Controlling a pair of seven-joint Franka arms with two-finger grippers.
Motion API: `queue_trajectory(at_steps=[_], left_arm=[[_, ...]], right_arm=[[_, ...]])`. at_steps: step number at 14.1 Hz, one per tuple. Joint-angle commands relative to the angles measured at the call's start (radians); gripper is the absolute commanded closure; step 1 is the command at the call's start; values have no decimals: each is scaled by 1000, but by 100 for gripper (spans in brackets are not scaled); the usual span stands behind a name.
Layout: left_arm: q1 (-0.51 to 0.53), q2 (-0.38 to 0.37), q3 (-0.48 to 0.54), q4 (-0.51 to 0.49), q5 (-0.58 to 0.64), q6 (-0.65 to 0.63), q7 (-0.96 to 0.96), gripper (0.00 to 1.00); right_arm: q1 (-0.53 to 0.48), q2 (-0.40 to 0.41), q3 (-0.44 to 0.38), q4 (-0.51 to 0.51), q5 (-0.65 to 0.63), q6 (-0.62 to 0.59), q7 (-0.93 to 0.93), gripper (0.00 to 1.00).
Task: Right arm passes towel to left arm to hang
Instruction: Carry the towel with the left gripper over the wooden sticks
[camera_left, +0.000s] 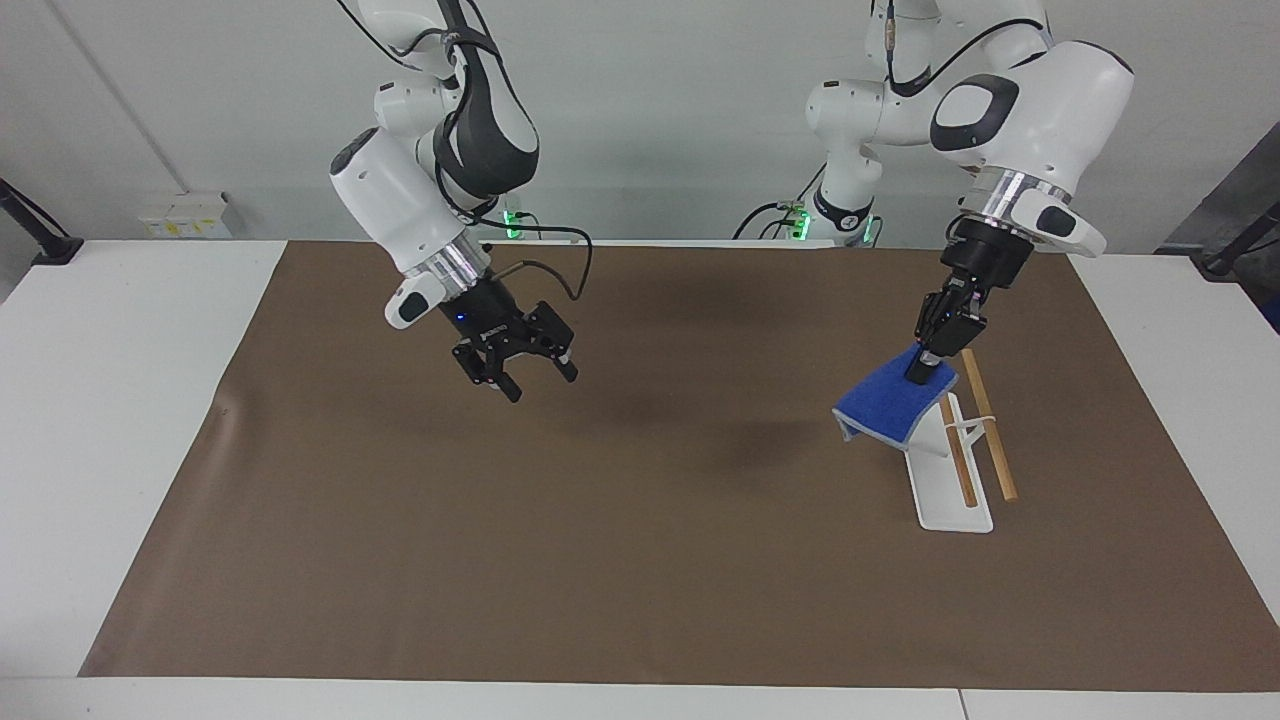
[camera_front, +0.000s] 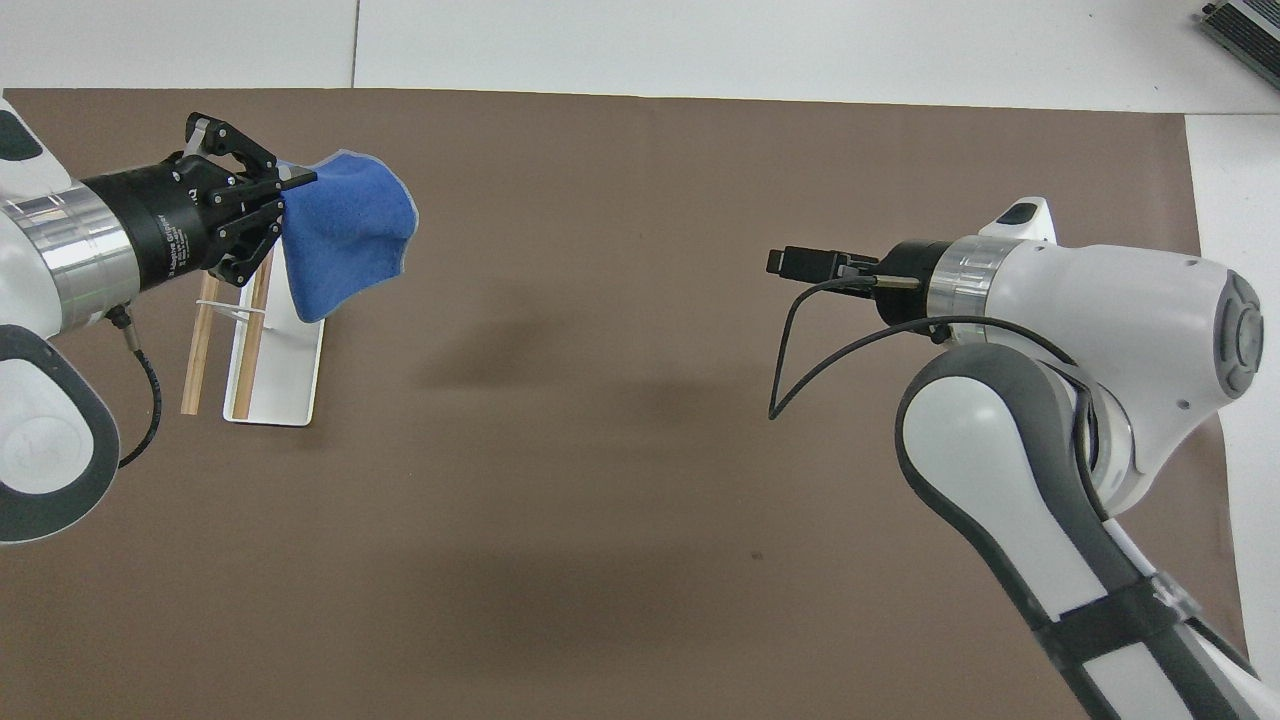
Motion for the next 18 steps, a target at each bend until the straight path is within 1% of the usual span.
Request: queue_trajectory(at_steps=[1, 3, 4, 5, 7, 9, 11, 12, 13, 14, 16, 18], left_arm=[[37, -29, -12, -94, 15, 125, 11, 100], [55, -25, -10, -124, 15, 178, 11, 100], [75, -22, -12, -134, 15, 201, 11, 100], [80, -18, -12, -154, 15, 227, 11, 100], [95, -5, -12, -197, 15, 323, 11, 100], [105, 1, -12, -226, 14, 370, 11, 100], [129, 14, -12, -231, 14, 374, 6, 100], [146, 20, -12, -231, 12, 377, 0, 100], [164, 28, -13, -233, 12, 385, -1, 100], [175, 31, -13, -239, 11, 385, -4, 100], [212, 34, -13, -253, 11, 393, -6, 100], [238, 31, -12, -285, 6, 394, -8, 100]], right_arm=[[-57, -9, 9, -2, -197, -70, 6, 0], [-60, -10, 3, 19, -332, -113, 18, 0], [-69, -10, 3, 39, -385, -155, 47, 0], [-79, -12, 3, 70, -428, -205, 67, 0], [-80, -13, 1, 134, -480, -312, 98, 0], [-95, -21, -3, 155, -497, -366, 108, 0], [-102, -39, -8, 158, -499, -402, 110, 0], [-96, -45, -25, 167, -500, -422, 113, 0], [-89, -47, -52, 190, -515, -452, 124, 0], [-99, -47, -59, 217, -537, -497, 130, 0], [-160, -46, -46, 300, -546, -595, 128, 0], [-177, -42, -55, 380, -563, -714, 128, 0]])
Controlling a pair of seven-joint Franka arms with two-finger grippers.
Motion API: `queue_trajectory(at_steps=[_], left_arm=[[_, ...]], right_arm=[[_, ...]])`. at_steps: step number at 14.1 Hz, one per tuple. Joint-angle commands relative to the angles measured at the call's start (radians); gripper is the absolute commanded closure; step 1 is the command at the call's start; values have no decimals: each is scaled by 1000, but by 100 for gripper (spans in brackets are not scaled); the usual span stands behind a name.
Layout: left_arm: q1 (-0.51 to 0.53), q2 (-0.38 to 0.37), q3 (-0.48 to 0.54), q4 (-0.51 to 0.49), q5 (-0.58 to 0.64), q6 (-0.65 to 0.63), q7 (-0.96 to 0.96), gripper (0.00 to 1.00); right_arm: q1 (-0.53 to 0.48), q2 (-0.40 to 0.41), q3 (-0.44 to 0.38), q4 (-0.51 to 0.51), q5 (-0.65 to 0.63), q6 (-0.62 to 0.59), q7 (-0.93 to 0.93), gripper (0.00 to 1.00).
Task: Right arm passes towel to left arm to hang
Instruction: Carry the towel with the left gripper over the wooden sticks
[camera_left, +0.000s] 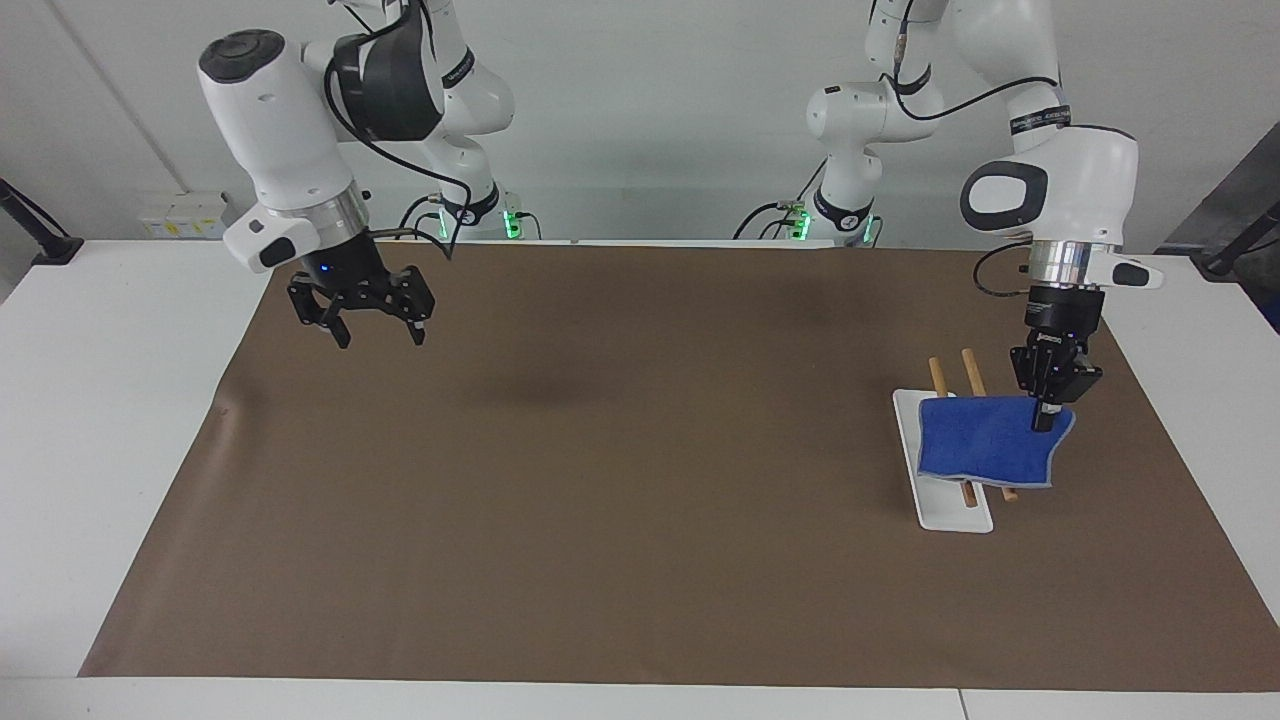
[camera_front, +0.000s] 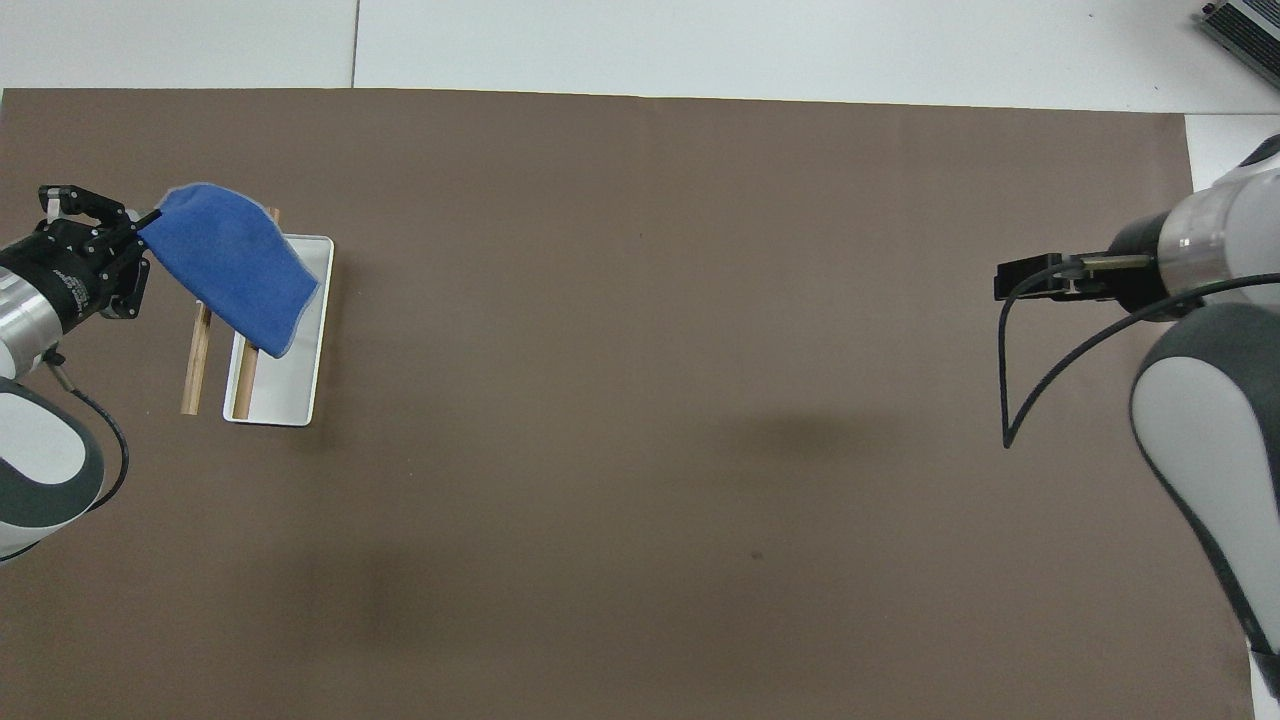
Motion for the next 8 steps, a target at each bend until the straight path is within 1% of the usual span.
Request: queue_trajectory(at_steps=[1, 3, 4, 6, 8], left_arm=[[40, -11, -11, -59, 4, 35, -17, 100], [47, -8, -11, -70, 3, 49, -56, 100], [58, -10, -11, -82, 3, 51, -59, 100], [69, -21, -11, -108, 3, 51, -63, 100], [93, -28, -11, -132, 3, 51, -90, 100]], right_arm=[[-25, 5, 1, 104, -51, -147, 25, 0], [-25, 4, -23, 163, -65, -241, 23, 0], [-25, 2, -37, 171, -65, -270, 20, 0], [-25, -28, -48, 146, -65, -312, 25, 0], [-23, -32, -65, 140, -59, -332, 16, 0]])
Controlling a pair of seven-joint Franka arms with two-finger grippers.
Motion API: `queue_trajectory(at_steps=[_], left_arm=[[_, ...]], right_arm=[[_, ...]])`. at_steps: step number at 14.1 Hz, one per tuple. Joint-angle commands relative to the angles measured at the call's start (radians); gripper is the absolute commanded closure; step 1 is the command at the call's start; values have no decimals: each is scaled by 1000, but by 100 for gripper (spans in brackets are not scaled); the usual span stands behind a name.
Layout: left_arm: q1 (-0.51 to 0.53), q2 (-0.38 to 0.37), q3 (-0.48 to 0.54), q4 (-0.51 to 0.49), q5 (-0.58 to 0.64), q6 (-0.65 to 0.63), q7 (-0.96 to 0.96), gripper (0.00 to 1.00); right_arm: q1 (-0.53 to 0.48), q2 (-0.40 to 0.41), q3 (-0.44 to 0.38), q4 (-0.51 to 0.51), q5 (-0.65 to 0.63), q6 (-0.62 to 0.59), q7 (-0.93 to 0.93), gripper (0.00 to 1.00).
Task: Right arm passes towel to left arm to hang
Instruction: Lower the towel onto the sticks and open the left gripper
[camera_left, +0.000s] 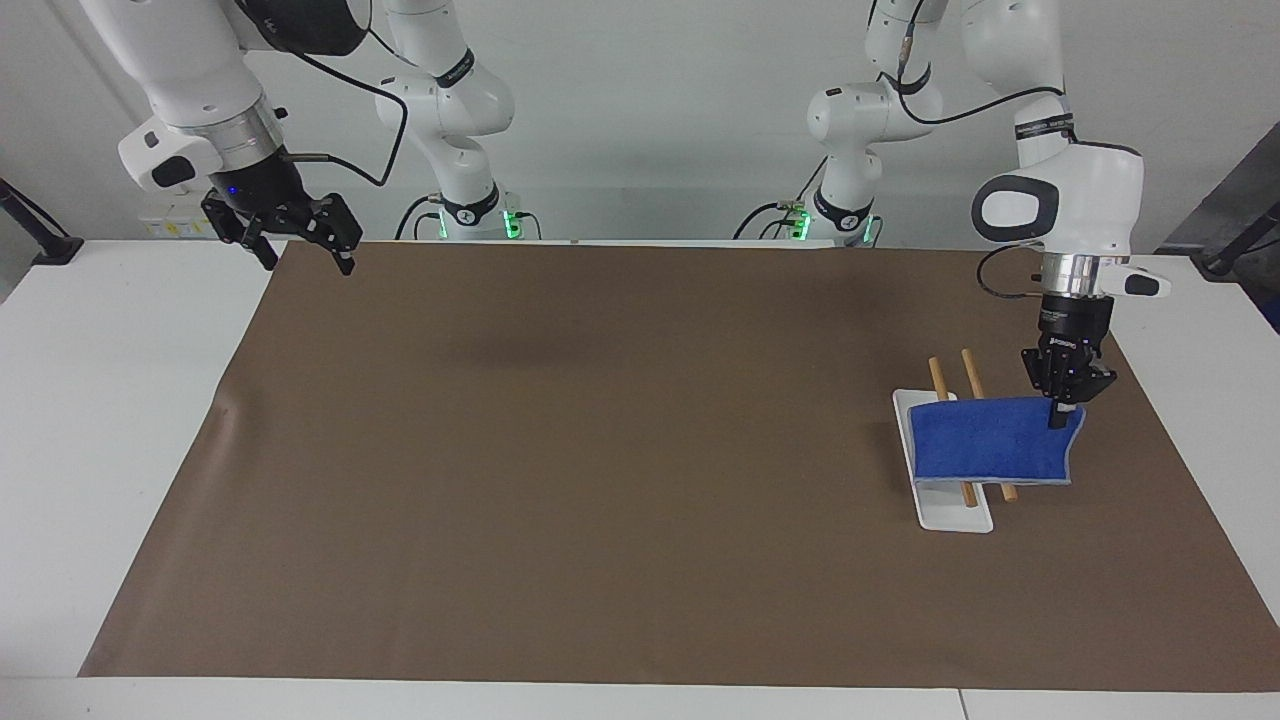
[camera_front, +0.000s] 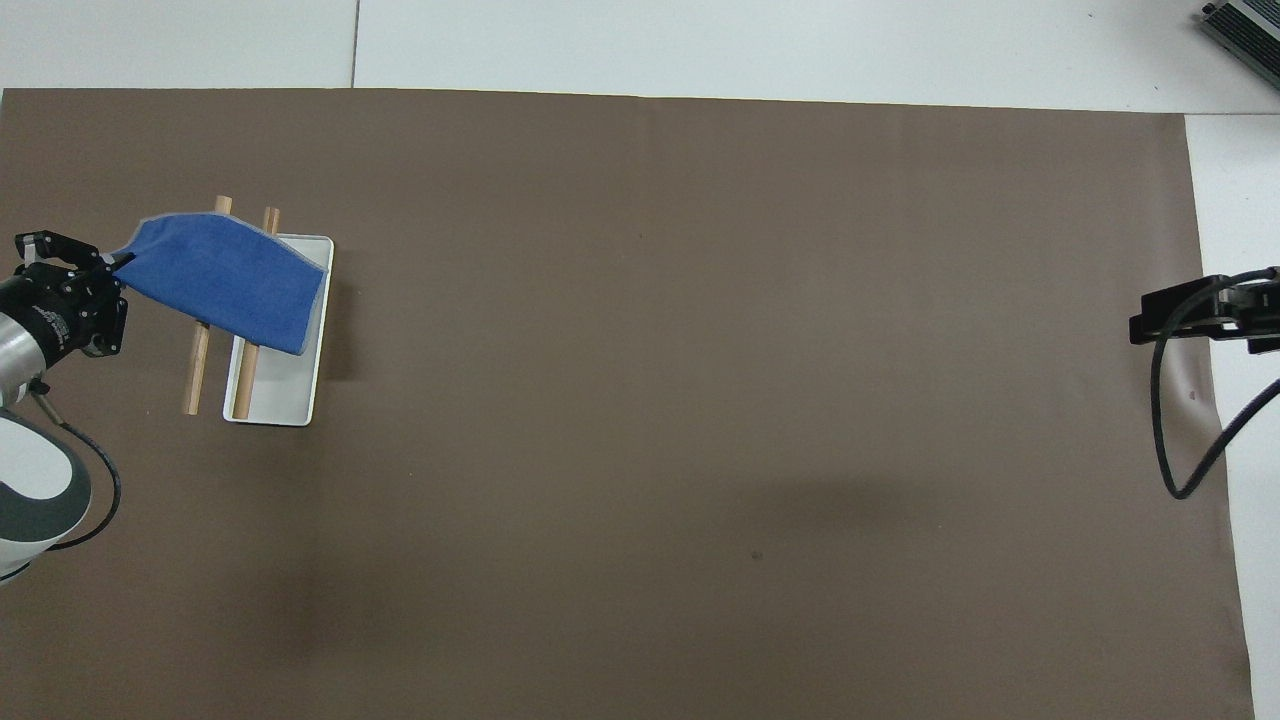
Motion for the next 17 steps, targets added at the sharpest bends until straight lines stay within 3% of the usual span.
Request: queue_trajectory(at_steps=[1, 2, 3, 5, 6, 7, 10, 14, 17], left_arm=[[28, -35, -11, -59, 4, 23, -53, 100], [28, -36, -11, -62, 4, 22, -56, 98], [30, -36, -11, -62, 6, 20, -56, 85], [30, -35, -11, -53, 6, 11, -54, 29], [30, -35, -9, -51, 6, 10, -54, 8], [35, -35, -9, -48, 4, 9, -54, 3], [55, -71, -8, -7, 6, -76, -53, 3], [55, -120, -2, 36, 18, -203, -47, 0], [32, -125, -17, 111, 126, -370, -39, 0]], right_arm=[[-3, -11, -4, -11, -9, -16, 17, 0], [-3, -11, -3, -10, -4, -10, 15, 0], [-1, -11, -3, -13, -4, -9, 12, 0], [-1, -11, -1, -17, -6, 4, 14, 0], [-1, -14, -3, -31, -6, 23, 14, 0], [0, -16, -1, -28, -18, 37, 14, 0], [6, -14, 2, -14, -20, 42, 17, 0], [11, -42, 8, -86, -21, 83, 15, 0], [11, -55, 9, -118, -21, 89, 14, 0]])
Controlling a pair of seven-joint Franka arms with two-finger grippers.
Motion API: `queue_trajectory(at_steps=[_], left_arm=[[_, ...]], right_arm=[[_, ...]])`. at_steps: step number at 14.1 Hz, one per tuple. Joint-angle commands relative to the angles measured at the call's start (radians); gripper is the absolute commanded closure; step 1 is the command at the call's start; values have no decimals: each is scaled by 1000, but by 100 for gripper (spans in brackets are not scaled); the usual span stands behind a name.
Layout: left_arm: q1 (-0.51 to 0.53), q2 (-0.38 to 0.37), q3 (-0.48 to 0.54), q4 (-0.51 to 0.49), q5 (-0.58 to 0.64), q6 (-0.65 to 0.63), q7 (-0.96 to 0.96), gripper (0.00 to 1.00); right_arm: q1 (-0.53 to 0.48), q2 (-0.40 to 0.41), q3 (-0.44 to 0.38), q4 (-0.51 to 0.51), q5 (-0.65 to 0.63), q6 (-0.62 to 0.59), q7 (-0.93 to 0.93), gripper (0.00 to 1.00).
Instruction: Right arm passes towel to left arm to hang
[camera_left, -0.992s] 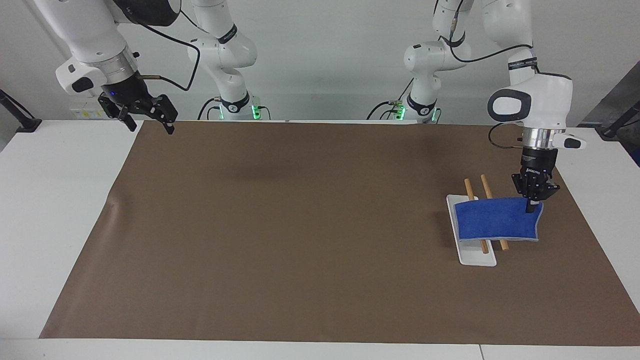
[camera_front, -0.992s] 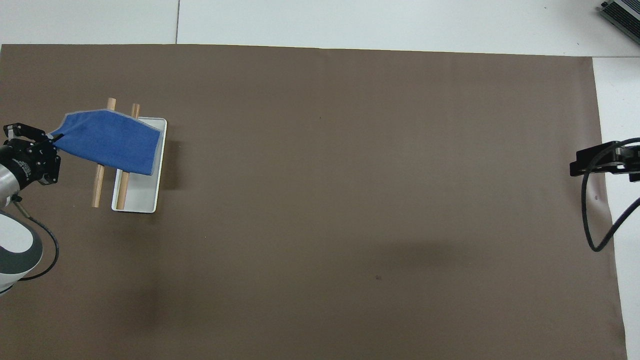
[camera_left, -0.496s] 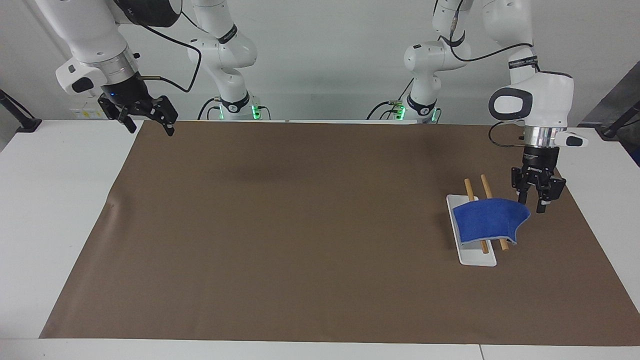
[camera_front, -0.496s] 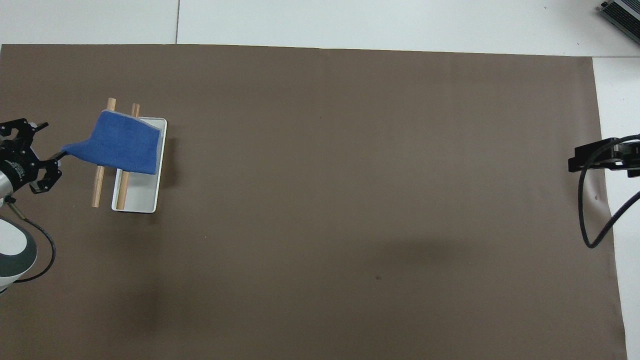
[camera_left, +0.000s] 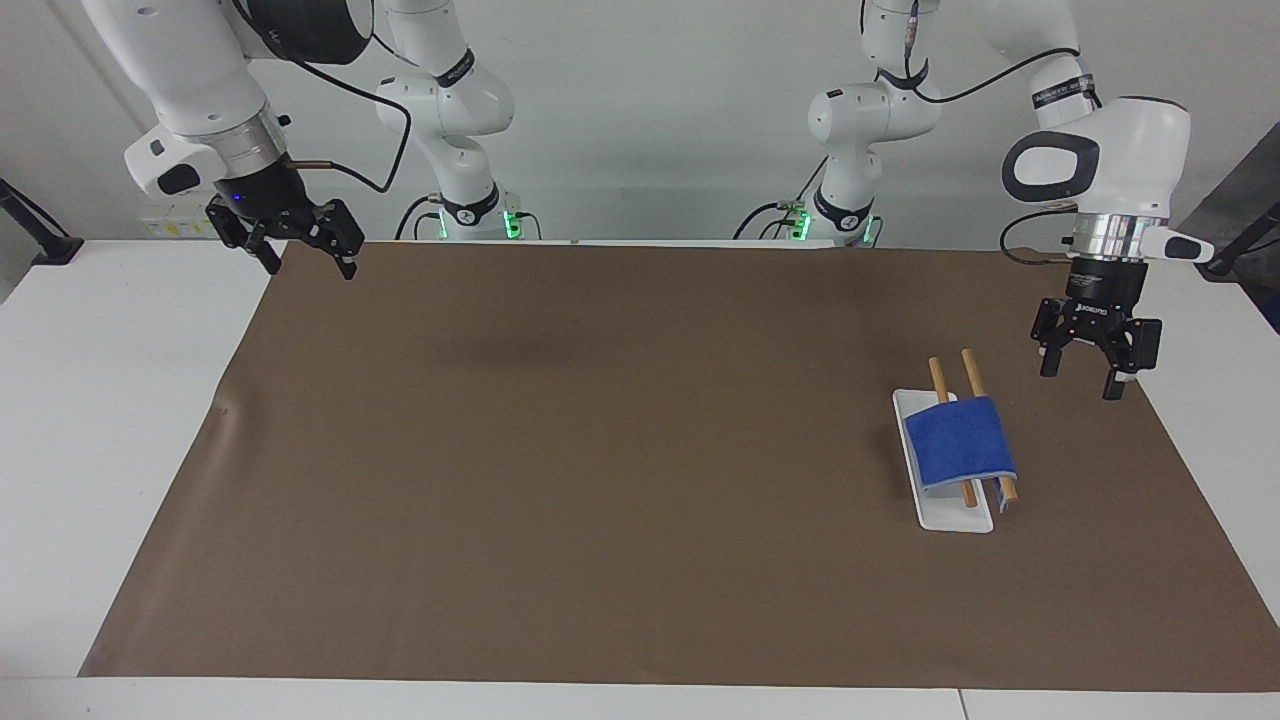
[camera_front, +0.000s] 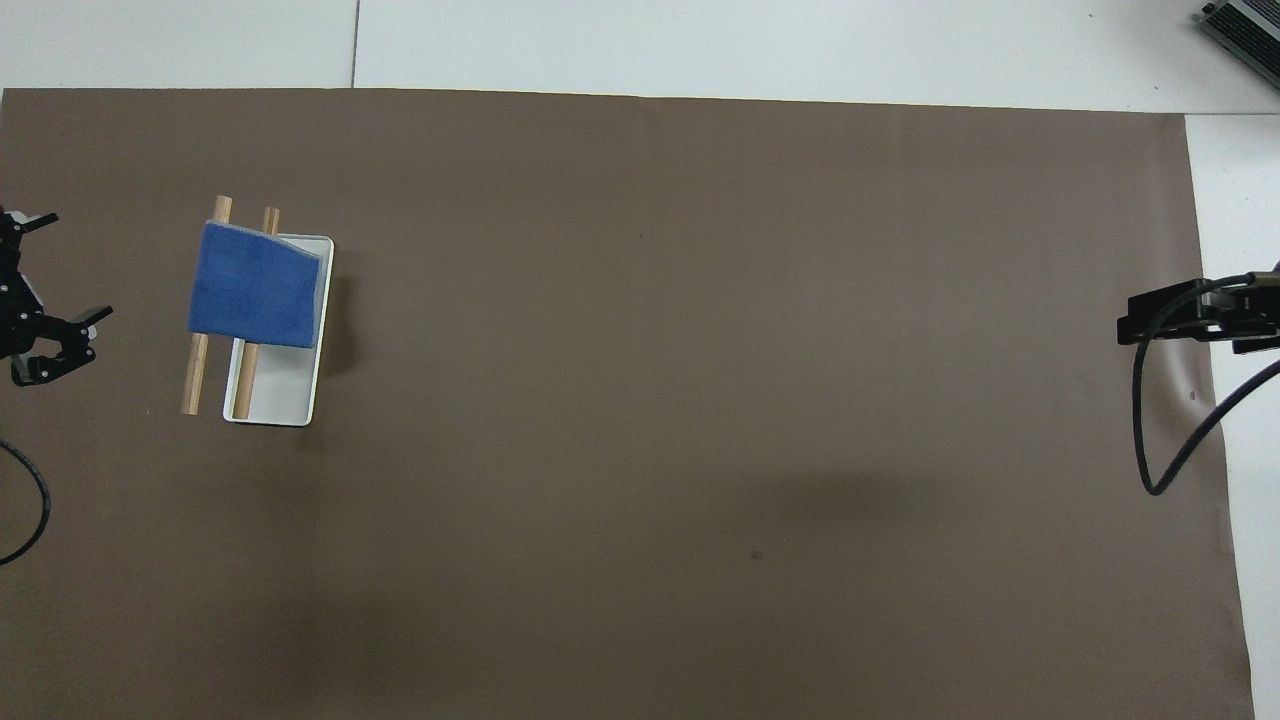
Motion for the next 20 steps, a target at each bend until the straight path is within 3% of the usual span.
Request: queue_trajectory(at_steps=[1, 4, 7, 13, 20], left_arm=[[-28, -4, -20, 78, 119, -180, -2, 0], [-98, 9, -20, 139, 263, -265, 16, 0], [-170, 19, -21, 202, 386, -388, 191, 0], [-193, 85, -21, 418, 388, -679, 701, 0], [-195, 196, -35, 720, 461, -1024, 1021, 0]], right_arm=[[1, -42, 7, -64, -21, 44, 12, 0], [10, -28, 13, -58, -72, 54, -1, 0], [16, -29, 13, -58, -61, 49, 18, 0], [4, -22, 15, -43, -27, 26, 46, 0], [4, -34, 15, -52, -27, 18, 40, 0]])
